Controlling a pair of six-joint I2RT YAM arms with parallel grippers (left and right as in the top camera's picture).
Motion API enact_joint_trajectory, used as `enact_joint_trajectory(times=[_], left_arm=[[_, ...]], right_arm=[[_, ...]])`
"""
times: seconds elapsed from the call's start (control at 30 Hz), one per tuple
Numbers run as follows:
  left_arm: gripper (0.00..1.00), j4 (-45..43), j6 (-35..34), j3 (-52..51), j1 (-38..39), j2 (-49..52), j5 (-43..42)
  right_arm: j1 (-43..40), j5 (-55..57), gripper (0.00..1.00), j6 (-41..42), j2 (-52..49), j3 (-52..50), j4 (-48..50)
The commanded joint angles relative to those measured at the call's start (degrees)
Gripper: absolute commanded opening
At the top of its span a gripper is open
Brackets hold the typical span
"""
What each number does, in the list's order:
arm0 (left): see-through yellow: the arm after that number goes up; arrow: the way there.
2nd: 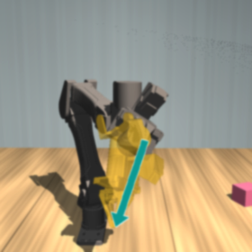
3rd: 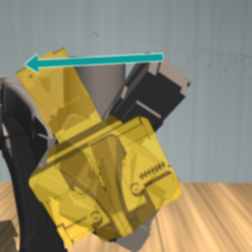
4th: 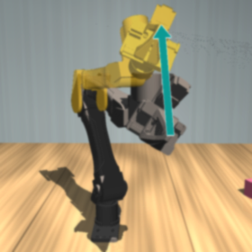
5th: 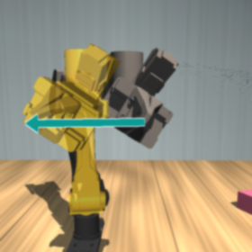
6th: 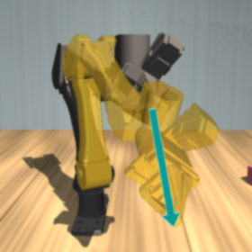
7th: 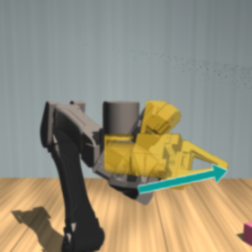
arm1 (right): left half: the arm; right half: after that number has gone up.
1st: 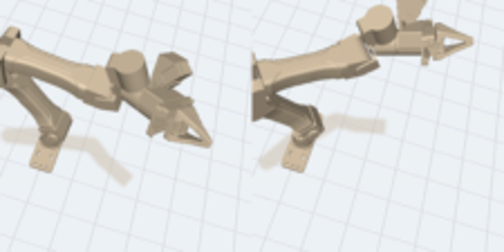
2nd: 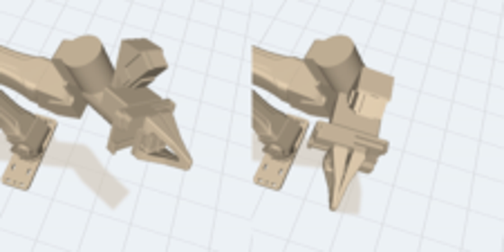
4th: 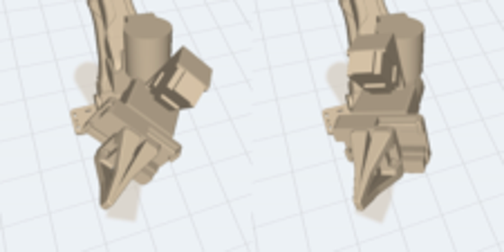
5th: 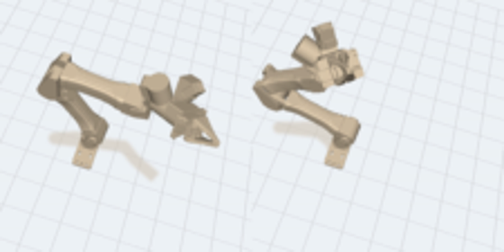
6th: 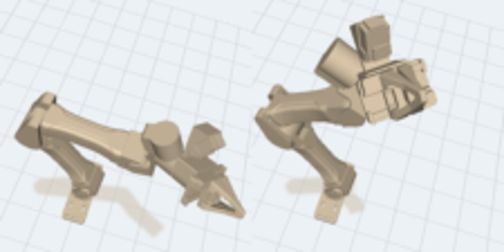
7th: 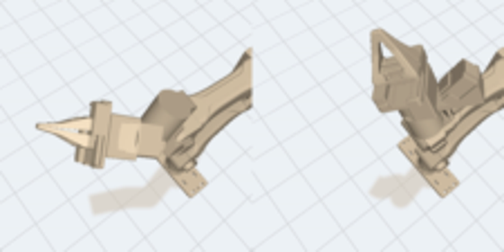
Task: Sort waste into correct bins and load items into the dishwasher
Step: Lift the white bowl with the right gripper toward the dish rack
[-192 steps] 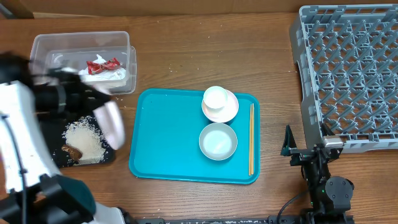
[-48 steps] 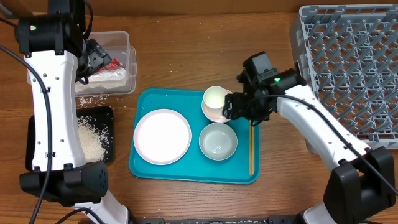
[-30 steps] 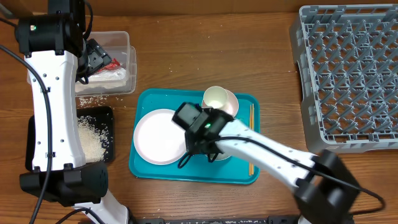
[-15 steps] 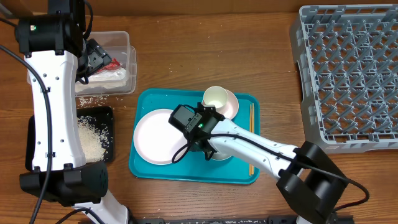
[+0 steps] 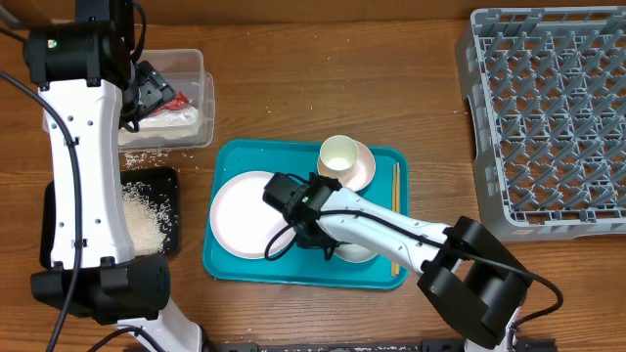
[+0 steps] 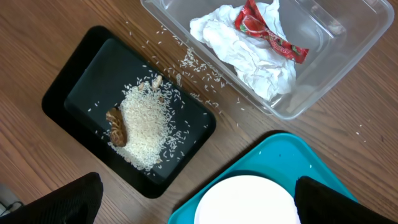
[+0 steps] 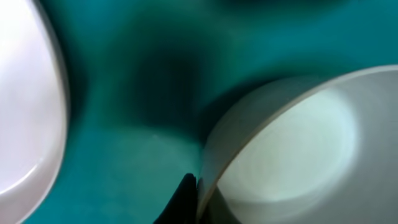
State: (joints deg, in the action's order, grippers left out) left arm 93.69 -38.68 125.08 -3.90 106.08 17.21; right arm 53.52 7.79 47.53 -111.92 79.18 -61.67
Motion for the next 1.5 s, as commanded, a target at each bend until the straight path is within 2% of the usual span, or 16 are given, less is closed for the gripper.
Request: enact_joint_trajectory(times=[0.0, 0.13, 0.3, 0.43, 0.57, 0.73, 0.9, 1.03, 1.17, 1.2, 1.23, 1.37, 1.47], left_arm=[[1.0, 0.11, -0.57, 0.31, -0.09, 0.0, 0.94], [1.0, 0.11, -0.57, 0.31, -0.09, 0.0, 0.94], [1.0, 0.11, -0.57, 0.31, -0.09, 0.0, 0.94], [1.0, 0.11, -0.57, 0.31, -0.09, 0.0, 0.94], [1.0, 0.11, -0.57, 0.31, -0.09, 0.0, 0.94], [1.0, 0.11, -0.57, 0.31, -0.09, 0.0, 0.94], [1.0, 0.11, -0.57, 0.31, -0.09, 0.0, 0.94], [1.0, 0.11, -0.57, 0.31, -0.09, 0.0, 0.94], [1.0, 0.11, -0.57, 0.31, -0.09, 0.0, 0.94], [1.0, 0.11, -0.57, 0.31, -0.09, 0.0, 0.94], [1.0, 0.11, -0.57, 0.31, -0.09, 0.0, 0.94], [1.0, 0.11, -0.57, 0.31, -0.09, 0.0, 0.94], [1.0, 0.11, -0.57, 0.31, -0.09, 0.0, 0.94]], right_arm=[[0.09, -1.01, 0.04, -0.28, 3.23, 6.32, -3.67], [-0.81, 0.74, 0.04, -6.4, 6.16, 16.41, -13.31], [-7.85, 9.81, 0.04, -7.13, 10.93, 28.87, -24.72], [-22.29, 10.45, 0.04, -13.99, 16.59, 35.36, -25.31], [-42.58, 9.16, 0.04, -20.48, 20.26, 35.82, -19.58], [-67.12, 8.22, 0.04, -23.78, 18.16, 35.41, -10.54], [-86.16, -5.6, 0.04, -23.78, 11.85, 35.36, -2.95], [-96.67, -19.91, 0.04, -24.48, 3.5, 35.28, 3.67], [-101.29, -44.37, 0.04, -35.3, -3.61, 35.28, 12.87], [-102.9, -56.78, 0.04, -40.0, -6.78, 35.28, 17.64], [-103.65, -62.01, 0.04, -40.85, -8.24, 35.28, 20.26], [-105.42, -70.23, 0.04, -40.94, -12.2, 35.28, 27.85], [-106.05, -71.3, 0.04, -40.94, -13.4, 35.28, 29.51]])
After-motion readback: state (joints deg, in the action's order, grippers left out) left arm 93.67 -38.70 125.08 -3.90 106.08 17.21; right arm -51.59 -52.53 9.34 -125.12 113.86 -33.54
